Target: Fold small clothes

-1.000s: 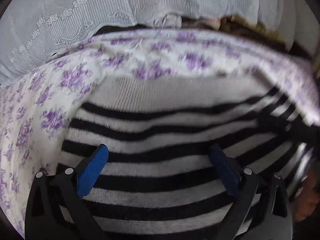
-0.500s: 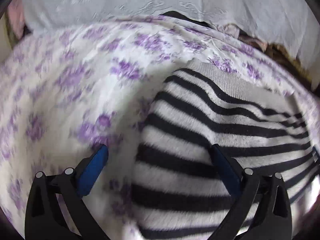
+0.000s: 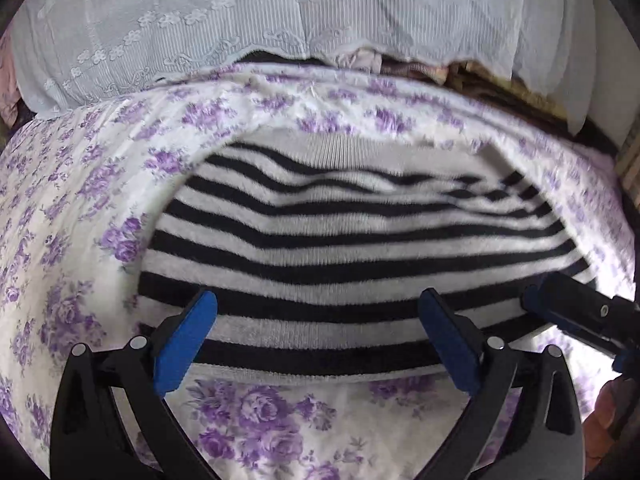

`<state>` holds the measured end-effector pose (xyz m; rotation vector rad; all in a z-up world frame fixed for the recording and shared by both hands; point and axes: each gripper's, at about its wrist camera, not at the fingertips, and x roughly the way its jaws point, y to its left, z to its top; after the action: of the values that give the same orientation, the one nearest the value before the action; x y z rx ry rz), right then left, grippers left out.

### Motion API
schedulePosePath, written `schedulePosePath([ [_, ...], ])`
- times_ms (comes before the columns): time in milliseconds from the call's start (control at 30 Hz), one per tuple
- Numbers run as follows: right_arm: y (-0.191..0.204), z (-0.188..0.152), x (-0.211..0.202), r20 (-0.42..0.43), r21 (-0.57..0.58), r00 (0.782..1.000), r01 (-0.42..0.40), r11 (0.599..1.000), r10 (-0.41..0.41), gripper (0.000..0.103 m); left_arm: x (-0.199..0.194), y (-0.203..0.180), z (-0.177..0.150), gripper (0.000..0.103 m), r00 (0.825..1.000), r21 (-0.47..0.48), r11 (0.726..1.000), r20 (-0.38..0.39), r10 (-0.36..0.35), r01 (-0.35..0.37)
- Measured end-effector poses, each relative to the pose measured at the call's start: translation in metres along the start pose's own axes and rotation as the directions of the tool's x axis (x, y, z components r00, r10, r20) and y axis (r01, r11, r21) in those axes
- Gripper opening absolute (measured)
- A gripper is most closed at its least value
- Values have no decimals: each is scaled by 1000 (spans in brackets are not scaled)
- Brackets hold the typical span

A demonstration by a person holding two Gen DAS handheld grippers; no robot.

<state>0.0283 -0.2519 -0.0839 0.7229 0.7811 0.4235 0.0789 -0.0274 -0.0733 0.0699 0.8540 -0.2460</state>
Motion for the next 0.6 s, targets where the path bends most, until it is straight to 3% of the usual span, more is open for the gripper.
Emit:
schedulePosePath([
  [67, -14, -1, -2, -11, 52, 999, -46, 998, 47, 45, 14, 2, -8, 99, 999, 21, 999, -17, 41, -40],
  [133, -27, -2, -11, -1, 97, 998, -70, 993, 70, 44, 12, 5, -10, 99, 999, 34, 999, -8, 41, -41],
  [200, -41, -1, -23, 32, 130, 999, -44, 991, 40, 44, 8, 11, -12, 99, 996, 36, 996, 2, 85, -85],
  [300, -70, 1, -47, 84, 225, 994, -83, 971, 65, 39, 5, 27, -13, 99, 998, 9, 998, -4, 64, -64],
  [400, -97, 3, -74, 153, 299, 987, -92, 950, 47, 35, -2, 41, -18, 99, 993, -10, 993, 4, 119, -119],
  [533, -117, 4, -91, 193, 368, 980, -127, 921, 58, 31, -3, 77, -26, 99, 999, -148, 989, -49, -11, 3],
  [600, -115, 4, -97, 207, 363, 978, -105, 926, 30, 31, -8, 88, -31, 99, 998, -192, 981, -52, -31, 20],
])
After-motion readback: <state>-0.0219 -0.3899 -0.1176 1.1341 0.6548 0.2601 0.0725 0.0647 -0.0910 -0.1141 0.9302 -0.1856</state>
